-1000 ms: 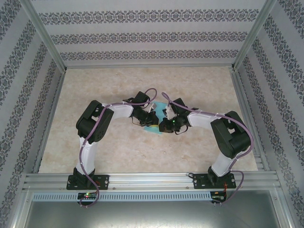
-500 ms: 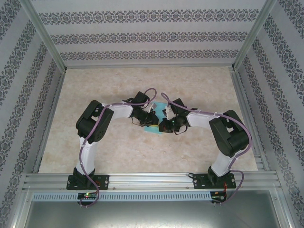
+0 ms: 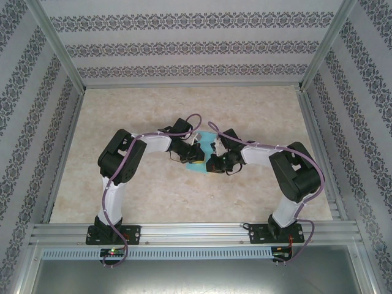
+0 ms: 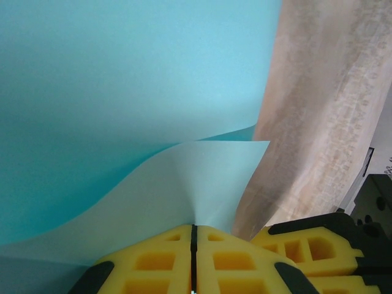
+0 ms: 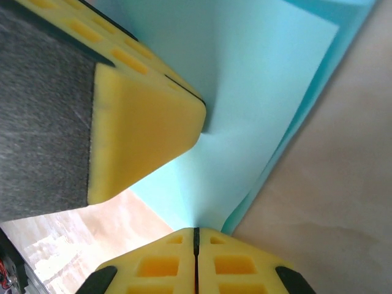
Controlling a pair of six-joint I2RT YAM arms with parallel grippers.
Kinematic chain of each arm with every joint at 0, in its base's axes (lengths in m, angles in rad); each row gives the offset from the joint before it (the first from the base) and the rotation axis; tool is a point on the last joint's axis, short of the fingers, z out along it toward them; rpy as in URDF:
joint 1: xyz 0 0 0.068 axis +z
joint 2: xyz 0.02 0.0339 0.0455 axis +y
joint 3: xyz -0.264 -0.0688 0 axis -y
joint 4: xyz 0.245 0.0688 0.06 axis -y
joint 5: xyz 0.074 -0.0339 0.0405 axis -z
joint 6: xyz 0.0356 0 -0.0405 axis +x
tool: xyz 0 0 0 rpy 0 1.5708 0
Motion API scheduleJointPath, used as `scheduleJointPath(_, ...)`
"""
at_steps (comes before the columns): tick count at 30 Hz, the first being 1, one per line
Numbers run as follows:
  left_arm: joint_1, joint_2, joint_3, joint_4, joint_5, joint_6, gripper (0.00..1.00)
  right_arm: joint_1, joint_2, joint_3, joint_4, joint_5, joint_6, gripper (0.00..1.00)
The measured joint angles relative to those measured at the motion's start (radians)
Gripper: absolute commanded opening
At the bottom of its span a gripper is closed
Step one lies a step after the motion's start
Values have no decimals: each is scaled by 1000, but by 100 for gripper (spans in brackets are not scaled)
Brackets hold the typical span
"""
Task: Fold a paper plane with a square sheet of paper (pick it up from the middle)
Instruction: Fold the triangle a second time at the center of the table.
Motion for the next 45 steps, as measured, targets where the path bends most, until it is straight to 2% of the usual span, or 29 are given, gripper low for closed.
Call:
scheduleJointPath(11,0,0,0,0,0,0,11,0,-1,-10,9,1,1,7)
scheduleJointPath(19,0,0,0,0,-1,-3,11,-2,-79,-26,37,-20,34,6)
scheduleJointPath(30,0,0,-3,13,-4,-40,11,-1,-7,-26,84,-23,60,5)
scheduleJointPath(45,1,0,-3,15,-7,-50,11,-1,-3,-23,55,29,25,5)
